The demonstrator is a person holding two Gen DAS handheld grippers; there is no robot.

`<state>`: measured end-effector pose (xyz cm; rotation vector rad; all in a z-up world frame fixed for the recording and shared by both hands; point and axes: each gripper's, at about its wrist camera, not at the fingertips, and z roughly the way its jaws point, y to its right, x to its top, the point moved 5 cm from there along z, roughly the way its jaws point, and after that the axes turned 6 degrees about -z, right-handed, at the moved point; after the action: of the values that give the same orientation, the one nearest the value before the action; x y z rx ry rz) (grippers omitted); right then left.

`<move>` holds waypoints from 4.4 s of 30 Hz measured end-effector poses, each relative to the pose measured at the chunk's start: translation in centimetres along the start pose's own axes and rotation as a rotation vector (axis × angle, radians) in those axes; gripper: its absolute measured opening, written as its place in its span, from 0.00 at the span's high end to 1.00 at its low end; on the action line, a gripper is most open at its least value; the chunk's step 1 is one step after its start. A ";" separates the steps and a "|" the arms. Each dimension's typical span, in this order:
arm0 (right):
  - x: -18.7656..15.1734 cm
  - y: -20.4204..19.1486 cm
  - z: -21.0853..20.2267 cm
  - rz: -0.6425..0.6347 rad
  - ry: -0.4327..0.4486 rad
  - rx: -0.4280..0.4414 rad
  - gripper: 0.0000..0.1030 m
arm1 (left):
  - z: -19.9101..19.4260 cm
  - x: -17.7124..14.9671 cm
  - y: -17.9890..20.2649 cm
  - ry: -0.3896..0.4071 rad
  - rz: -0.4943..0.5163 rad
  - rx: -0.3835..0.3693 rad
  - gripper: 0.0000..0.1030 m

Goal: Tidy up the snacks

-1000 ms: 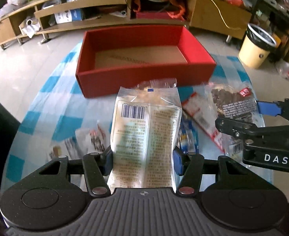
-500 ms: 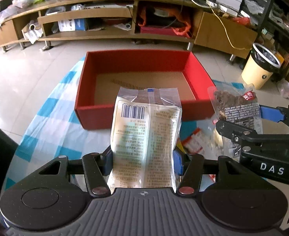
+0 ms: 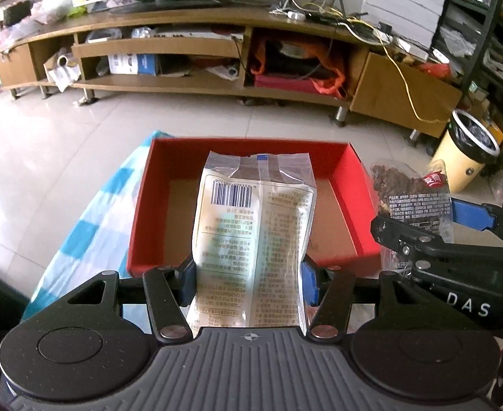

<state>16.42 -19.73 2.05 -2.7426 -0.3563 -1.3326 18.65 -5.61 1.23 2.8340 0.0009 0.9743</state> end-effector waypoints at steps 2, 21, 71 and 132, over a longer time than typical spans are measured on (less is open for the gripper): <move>0.7 0.4 1.0 0.013 0.000 0.000 0.28 | 0.8 0.9 -0.1 0.005 -0.008 0.009 0.38; 2.4 2.8 12.0 0.097 -0.105 0.012 0.27 | 9.3 4.4 -1.5 -0.033 -0.035 0.132 0.38; -0.2 -1.0 5.7 0.065 -0.096 0.035 0.11 | 1.6 0.7 -5.1 0.014 -0.031 0.138 0.18; -15.2 0.9 4.7 -0.038 -0.417 0.061 0.00 | -1.0 -18.8 -4.1 -0.363 0.244 0.042 0.21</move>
<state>11.16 -22.55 -12.74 -2.9584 -0.4646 -0.7291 3.36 -2.27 -10.03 3.0576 -0.3746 0.4841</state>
